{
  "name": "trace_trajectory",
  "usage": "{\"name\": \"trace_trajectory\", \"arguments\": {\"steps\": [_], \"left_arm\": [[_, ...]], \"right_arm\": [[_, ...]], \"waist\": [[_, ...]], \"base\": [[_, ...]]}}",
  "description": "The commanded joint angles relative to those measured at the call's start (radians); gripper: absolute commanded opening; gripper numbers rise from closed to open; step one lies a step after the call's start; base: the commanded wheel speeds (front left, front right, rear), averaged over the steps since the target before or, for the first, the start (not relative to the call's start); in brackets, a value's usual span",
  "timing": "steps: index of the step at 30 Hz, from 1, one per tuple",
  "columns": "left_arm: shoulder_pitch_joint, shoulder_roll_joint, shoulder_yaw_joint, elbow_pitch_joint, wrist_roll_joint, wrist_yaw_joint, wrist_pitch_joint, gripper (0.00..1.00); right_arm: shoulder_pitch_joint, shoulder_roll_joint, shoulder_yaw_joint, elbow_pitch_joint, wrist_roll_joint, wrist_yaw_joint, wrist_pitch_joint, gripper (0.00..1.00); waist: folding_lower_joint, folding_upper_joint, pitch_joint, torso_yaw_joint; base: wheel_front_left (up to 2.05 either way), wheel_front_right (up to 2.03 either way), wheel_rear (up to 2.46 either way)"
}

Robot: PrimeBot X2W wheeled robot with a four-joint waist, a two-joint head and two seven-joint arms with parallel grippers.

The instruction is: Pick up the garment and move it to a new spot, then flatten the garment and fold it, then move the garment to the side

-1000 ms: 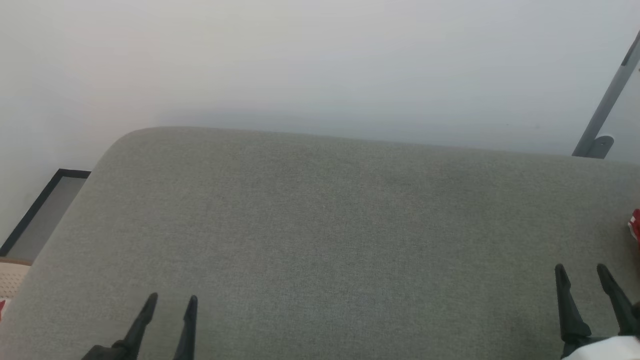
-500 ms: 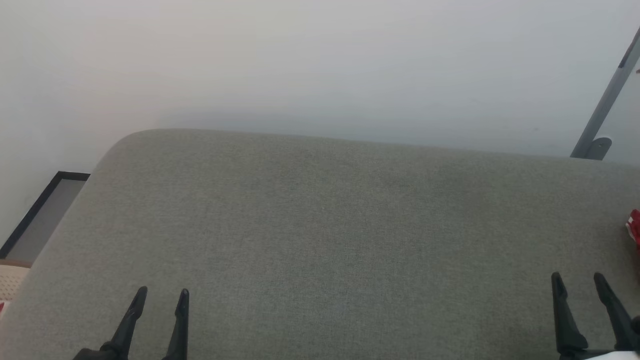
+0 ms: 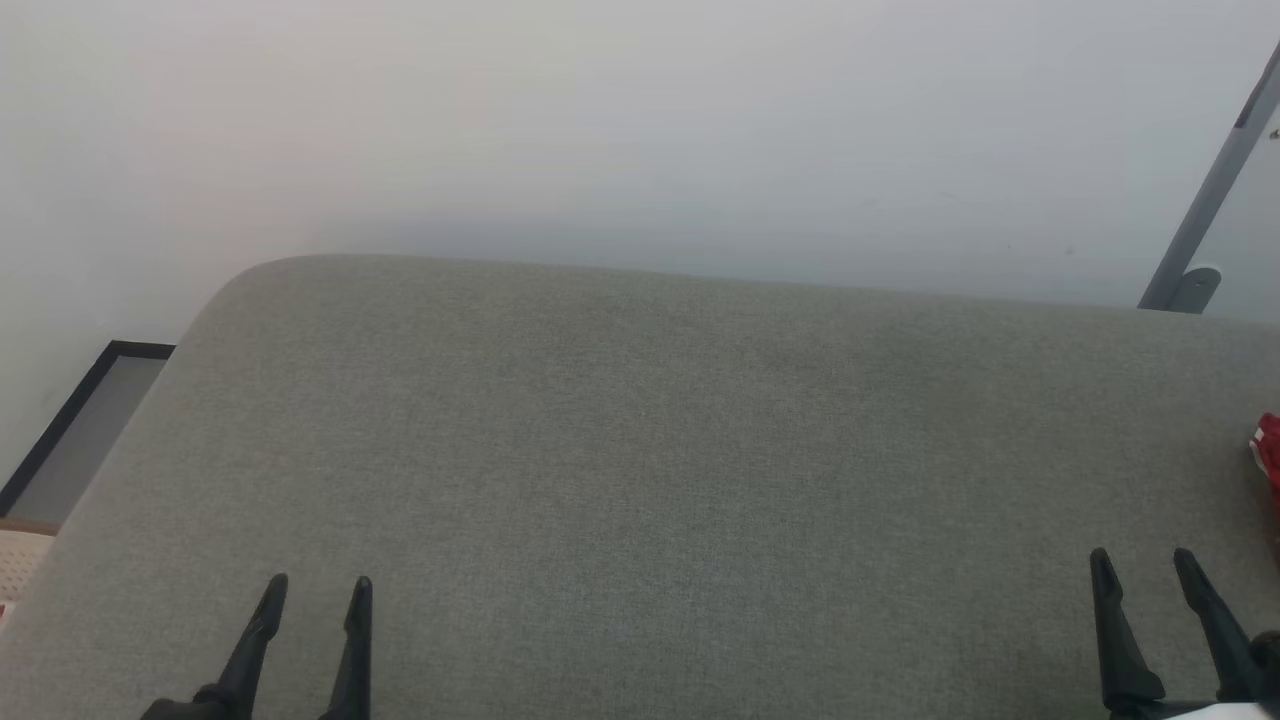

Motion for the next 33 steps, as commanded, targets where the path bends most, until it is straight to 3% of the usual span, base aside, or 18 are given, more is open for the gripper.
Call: {"name": "trace_trajectory", "arguments": {"steps": [1, 7, 8, 12, 33], "left_arm": [[0.008, -0.002, 0.006, -0.004, -0.004, -0.002, -0.004, 1.00], [0.009, -0.017, 0.027, -0.006, -0.001, -0.002, -0.004, 1.00], [0.006, -0.014, 0.023, 0.000, -0.004, 0.000, 0.000, 0.00], [0.008, -0.028, 0.016, 0.037, -0.013, 0.000, 0.003, 0.00], [-0.090, -0.037, 0.013, 0.106, -0.396, 0.000, 0.092, 0.00]], "right_arm": [[-0.009, -0.004, 0.004, 0.000, 0.004, -0.002, -0.001, 1.00], [-0.013, -0.005, 0.006, 0.001, 0.008, -0.002, 0.001, 1.00], [-0.003, -0.001, 0.007, 0.004, 0.007, 0.000, 0.001, 0.00], [0.008, 0.014, 0.014, 0.042, 0.015, 0.000, 0.004, 0.00], [-0.083, 0.033, 0.020, 0.103, 0.378, 0.000, 0.079, 0.00]], "waist": [[0.0000, -0.0001, 0.000, -0.001], [0.0000, -0.0001, 0.003, 0.000], [0.0000, -0.0001, 0.003, 0.000], [0.0000, -0.0001, 0.004, -0.001], [0.0000, -0.0001, 0.020, -0.026]], "base": [[0.00, 0.00, 0.00], [0.00, 0.00, 0.00], [0.00, 0.00, 0.00], [0.00, 0.00, 0.00], [0.00, 0.00, 0.00]]}}
